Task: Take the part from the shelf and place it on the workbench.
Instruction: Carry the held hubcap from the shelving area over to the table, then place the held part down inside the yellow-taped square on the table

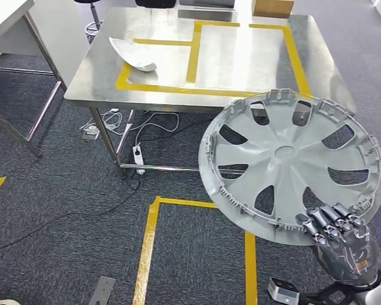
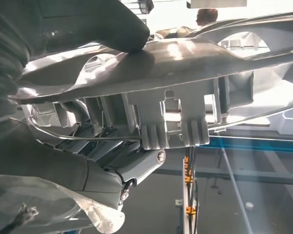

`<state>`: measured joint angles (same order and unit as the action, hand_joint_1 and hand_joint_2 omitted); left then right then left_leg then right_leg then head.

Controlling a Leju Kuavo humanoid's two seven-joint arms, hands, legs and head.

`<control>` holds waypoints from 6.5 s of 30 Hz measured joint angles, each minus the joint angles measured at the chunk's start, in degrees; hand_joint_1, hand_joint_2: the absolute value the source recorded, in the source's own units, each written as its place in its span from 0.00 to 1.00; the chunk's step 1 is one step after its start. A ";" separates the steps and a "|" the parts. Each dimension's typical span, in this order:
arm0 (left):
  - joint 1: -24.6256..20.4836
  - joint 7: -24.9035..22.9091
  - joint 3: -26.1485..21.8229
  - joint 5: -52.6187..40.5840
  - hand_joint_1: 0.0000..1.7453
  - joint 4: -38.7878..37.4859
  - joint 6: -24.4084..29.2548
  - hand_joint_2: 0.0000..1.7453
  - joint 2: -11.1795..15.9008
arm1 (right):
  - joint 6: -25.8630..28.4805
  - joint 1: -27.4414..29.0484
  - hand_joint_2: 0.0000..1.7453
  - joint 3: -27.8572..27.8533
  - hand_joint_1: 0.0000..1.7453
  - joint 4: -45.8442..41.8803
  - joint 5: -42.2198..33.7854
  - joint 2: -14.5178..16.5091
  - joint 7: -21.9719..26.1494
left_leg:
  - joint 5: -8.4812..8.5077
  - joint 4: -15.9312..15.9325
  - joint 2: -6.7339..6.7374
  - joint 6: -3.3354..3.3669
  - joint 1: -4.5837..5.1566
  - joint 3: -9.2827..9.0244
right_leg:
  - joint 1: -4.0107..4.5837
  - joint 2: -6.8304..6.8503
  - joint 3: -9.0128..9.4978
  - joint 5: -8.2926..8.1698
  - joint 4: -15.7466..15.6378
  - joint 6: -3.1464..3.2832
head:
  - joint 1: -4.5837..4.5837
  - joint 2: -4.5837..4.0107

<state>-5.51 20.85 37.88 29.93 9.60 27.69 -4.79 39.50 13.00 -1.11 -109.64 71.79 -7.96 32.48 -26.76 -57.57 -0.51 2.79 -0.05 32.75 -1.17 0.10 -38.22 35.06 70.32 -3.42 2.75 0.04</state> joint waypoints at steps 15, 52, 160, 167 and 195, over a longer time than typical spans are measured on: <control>-0.01 -0.10 0.00 -0.11 0.00 0.01 -0.06 1.00 -0.07 | 0.00 0.00 1.00 -0.14 1.00 0.16 -0.29 0.00 0.29 | -7.28 -12.90 -0.01 -3.01 0.11 4.65 | -0.07 0.05 5.40 -6.58 -12.10 2.94 | 0.46 0.00; 0.30 -0.85 -0.02 -0.62 0.00 0.10 -0.02 1.00 0.08 | 0.04 0.37 1.00 -0.56 1.00 0.35 0.27 0.00 -0.51 | -1.52 -5.71 0.12 -1.97 0.55 4.19 | 0.09 -0.14 9.46 -3.31 -11.96 2.46 | 0.55 0.00; -3.43 -4.19 7.29 -13.37 0.00 1.28 -2.92 1.00 1.00 | -4.02 -40.04 1.00 38.57 1.00 42.10 -2.17 -0.87 -18.13 | 0.33 -0.71 -0.26 -1.91 -0.26 1.57 | -0.57 -0.06 2.16 -8.29 -10.72 -0.28 | -0.94 0.00; -3.84 -4.21 7.66 -14.84 0.00 1.48 -3.73 1.00 1.09 | -7.19 -46.85 1.00 40.61 1.00 52.27 -0.35 1.01 -21.92 | -4.18 -8.81 -0.02 -3.61 -0.43 5.40 | -0.50 -0.26 2.50 -8.01 -11.14 2.52 | -0.62 0.00; -3.96 -4.25 7.69 -15.13 0.00 1.57 -3.98 1.00 1.05 | -7.10 -51.19 1.00 42.47 1.00 61.51 -0.63 2.62 -22.23 | 0.55 -1.62 -0.06 -1.99 0.20 2.64 | 0.21 -0.13 2.82 -7.75 -11.26 1.42 | -0.63 0.00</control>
<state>-9.48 16.59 45.57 14.80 11.17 23.71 -3.73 32.39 -38.19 41.36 -48.13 71.17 -5.34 10.25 -26.20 -59.19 -0.57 0.80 0.15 35.39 -0.95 -0.03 -35.40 27.31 59.06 -1.99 2.12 0.04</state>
